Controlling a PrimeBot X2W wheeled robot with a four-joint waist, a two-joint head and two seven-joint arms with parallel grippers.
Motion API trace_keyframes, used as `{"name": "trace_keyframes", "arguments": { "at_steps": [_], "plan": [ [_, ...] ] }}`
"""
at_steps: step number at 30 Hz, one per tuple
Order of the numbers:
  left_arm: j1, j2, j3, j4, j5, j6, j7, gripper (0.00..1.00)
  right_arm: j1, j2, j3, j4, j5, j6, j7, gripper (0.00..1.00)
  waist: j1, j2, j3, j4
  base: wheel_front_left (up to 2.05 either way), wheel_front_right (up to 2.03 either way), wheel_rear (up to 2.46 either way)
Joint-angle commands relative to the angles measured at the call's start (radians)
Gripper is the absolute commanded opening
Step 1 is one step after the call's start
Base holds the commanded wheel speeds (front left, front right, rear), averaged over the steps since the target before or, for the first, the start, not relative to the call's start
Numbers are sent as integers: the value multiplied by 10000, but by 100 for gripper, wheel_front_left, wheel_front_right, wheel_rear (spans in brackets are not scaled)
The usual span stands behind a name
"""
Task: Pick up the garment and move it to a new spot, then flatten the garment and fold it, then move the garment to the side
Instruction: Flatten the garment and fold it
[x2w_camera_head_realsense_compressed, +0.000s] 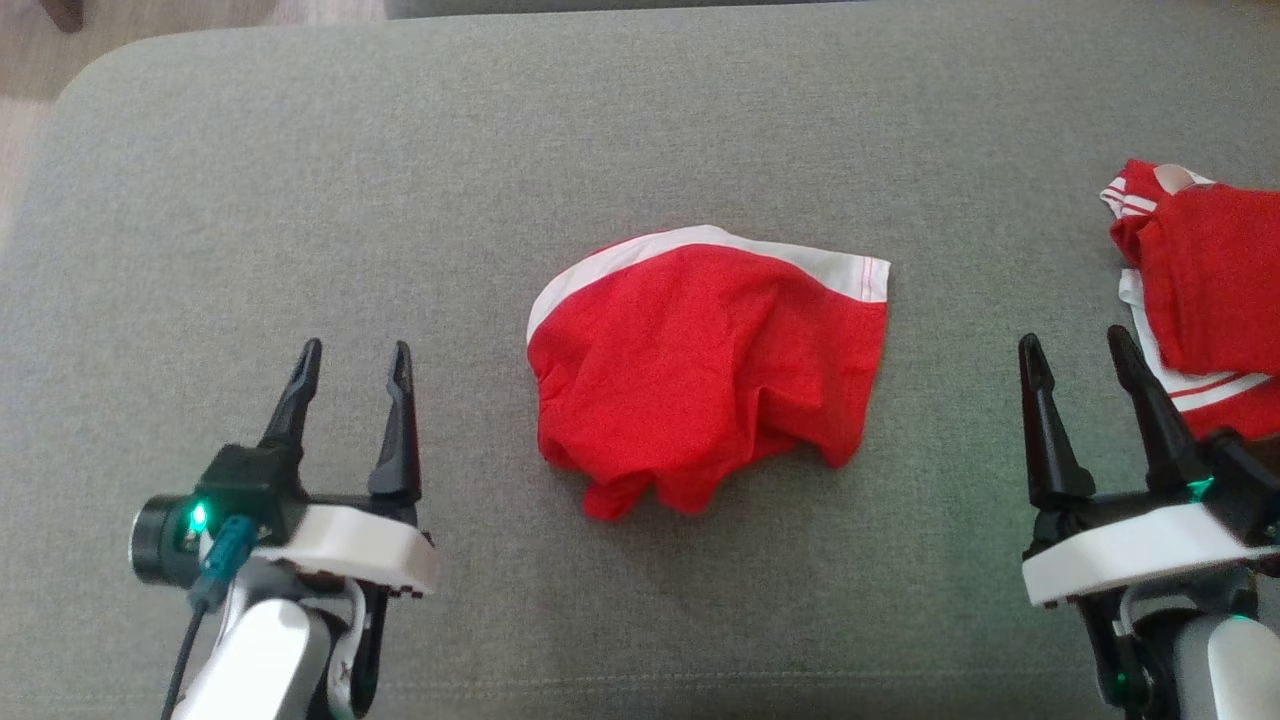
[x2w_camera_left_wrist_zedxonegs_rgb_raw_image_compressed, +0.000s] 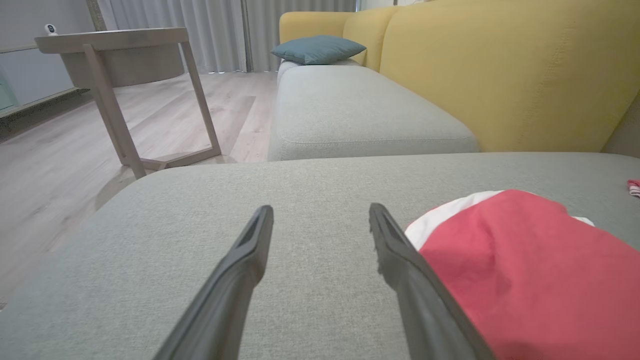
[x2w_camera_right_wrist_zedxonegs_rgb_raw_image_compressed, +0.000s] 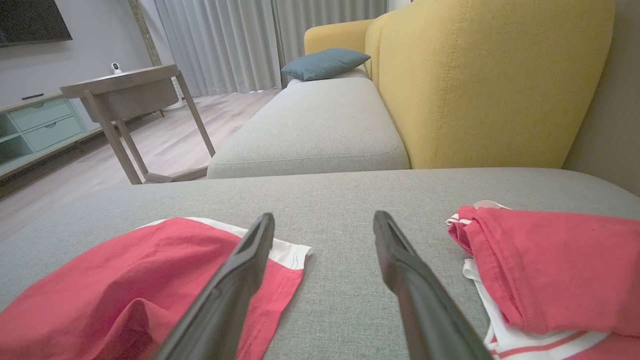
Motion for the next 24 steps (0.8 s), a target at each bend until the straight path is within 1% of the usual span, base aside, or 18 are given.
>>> {"name": "trace_keyframes", "arguments": {
  "at_steps": [1,3,5,7,10,13,14,16,21,22,23,24],
  "plan": [
    [-437,250,317,-316,-5,-54,-42,100,-179,-147,190,-422,-82,65,45,100,0,-1,19,7,0,0,0],
    [-522,232,226,-331,4,-126,26,100,-181,-153,174,-433,-83,65,45,100,0,-1,45,24,0,0,0],
    [-798,124,-65,-415,-7,-371,264,100,-188,-158,156,-455,-93,65,47,100,0,-1,108,52,0,0,0],
    [-1179,-56,-436,-485,-76,-723,615,100,-225,-163,173,-474,-100,65,55,100,0,-1,185,63,0,0,0],
    [-1760,-401,-950,-339,-329,-1204,1432,100,-320,-168,254,-461,-94,65,61,100,0,-1,297,18,0,0,0],
    [-2206,-691,-1261,52,-767,-1631,2281,100,-408,-163,365,-381,-37,65,44,100,0,-1,376,-126,0,0,0],
    [-2399,-807,-1364,385,-1070,-1832,2809,100,-443,-155,395,-320,-1,65,20,100,0,-1,425,-260,0,0,0],
    [-2506,-896,-1442,710,-1360,-1998,3269,100,-460,-143,394,-260,32,65,-17,100,0,-1,458,-386,0,0,0],
    [-2579,-862,-1529,1245,-1713,-2176,3938,100,-428,-108,333,-119,84,65,-112,100,0,-1,493,-585,0,0,0],
    [-2566,-876,-1523,1276,-1809,-2241,3965,80,-427,-103,335,-100,87,65,-129,100,0,-1,491,-607,0,0,0],
    [-2564,-873,-1527,1283,-1862,-2304,3960,0,-425,-98,336,-88,89,65,-143,100,0,-1,495,-627,0,0,0],
    [-2592,-823,-1580,1290,-1800,-2340,3955,0,-423,-94,334,-78,89,65,-157,100,0,-1,494,-636,0,0,0]
  ]
}}
